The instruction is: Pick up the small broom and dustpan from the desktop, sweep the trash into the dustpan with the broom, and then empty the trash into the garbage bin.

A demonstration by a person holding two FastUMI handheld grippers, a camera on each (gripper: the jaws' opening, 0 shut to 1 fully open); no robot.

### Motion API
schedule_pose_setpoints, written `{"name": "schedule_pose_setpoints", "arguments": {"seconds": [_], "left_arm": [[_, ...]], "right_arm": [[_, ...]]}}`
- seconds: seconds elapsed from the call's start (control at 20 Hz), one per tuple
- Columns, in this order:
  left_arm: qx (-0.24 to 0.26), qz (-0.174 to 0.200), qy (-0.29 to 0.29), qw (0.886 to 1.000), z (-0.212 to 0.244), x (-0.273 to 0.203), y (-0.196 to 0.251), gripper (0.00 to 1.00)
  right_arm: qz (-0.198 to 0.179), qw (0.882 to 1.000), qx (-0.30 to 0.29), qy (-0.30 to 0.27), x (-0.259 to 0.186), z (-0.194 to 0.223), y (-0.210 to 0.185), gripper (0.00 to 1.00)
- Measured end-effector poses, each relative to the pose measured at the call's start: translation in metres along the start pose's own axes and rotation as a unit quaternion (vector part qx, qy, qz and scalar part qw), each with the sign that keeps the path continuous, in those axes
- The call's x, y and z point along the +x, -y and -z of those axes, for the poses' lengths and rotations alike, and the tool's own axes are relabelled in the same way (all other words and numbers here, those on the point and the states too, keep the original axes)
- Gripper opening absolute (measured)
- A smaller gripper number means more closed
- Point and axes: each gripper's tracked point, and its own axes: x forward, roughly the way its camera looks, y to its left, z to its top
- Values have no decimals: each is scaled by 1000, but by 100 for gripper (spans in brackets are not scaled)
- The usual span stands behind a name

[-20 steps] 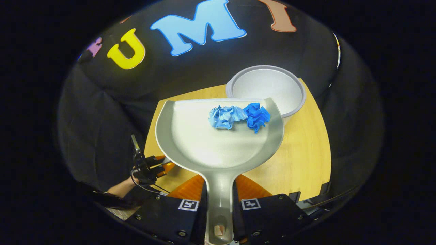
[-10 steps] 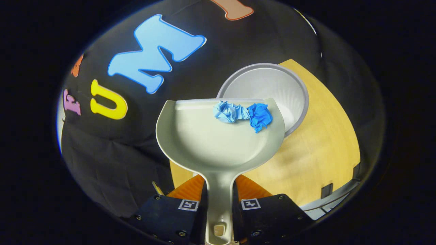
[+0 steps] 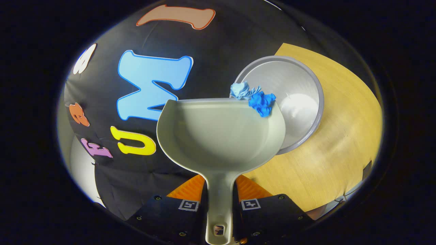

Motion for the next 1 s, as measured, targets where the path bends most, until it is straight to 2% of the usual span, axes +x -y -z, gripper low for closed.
{"name": "schedule_pose_setpoints", "arguments": {"seconds": [0.1, 0.15, 0.2, 0.45, 0.7, 1.0], "left_arm": [[-2, 0, 1, 1000, -1, -1, 0, 51], [-1, 0, 2, 1000, -2, -3, 0, 51], [-1, -1, 2, 1000, -1, -3, 1, 51], [-9, -8, 7, 1000, 2, -10, -3, 49], [-39, -21, 18, 999, 7, -11, -12, 51], [-51, -46, 34, 997, 7, -14, -23, 46]], "right_arm": [[-23, 999, 28, 1, -4, 1, -8, 30], [-31, 999, 36, 0, -5, 1, -11, 27], [-36, 999, 41, -2, -6, 3, -12, 30], [-40, 999, 35, 1, -10, 9, -11, 30], [-44, 999, -30, -5, -16, 38, -8, 30], [-54, 994, -96, -27, -23, 87, -15, 30]]}}
